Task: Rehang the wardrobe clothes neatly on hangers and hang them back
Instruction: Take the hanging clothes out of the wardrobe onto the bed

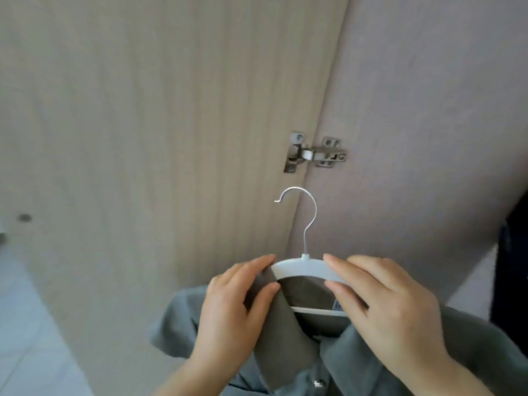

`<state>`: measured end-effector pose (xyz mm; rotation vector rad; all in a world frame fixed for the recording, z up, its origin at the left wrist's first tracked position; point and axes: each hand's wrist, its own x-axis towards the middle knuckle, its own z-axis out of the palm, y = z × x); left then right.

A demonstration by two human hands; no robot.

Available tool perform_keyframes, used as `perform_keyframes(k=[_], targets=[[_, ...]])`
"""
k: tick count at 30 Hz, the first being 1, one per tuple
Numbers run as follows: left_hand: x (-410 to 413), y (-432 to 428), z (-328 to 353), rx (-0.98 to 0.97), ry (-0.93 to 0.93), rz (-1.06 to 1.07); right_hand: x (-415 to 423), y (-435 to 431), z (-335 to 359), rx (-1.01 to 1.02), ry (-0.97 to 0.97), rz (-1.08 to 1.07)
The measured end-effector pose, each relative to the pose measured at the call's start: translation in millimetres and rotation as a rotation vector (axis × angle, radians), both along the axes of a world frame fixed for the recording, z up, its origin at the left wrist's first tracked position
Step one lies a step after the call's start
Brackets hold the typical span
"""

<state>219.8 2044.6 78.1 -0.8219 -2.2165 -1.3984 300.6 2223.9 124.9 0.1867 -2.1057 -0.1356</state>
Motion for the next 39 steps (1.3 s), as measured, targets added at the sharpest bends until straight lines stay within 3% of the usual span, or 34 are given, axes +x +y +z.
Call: perform_keyframes(k=[7, 18, 30, 39], targets=[[16, -148, -39, -0.057, -0.161, 0.428, -63, -134, -58, -0.120, -0.051, 0.385], [38, -374, -59, -0.011, -0.189, 0.982, -129, -384, -84, -0.152, -0.319, 0.874], [26, -602, -85, -0.017, -0.298, 1.232, -192, -642, -118, -0.217, -0.601, 1.185], [-31, -732, -111, 0.044, -0.328, 1.426, -273, -803, -143, -0.232, -0.620, 1.339]])
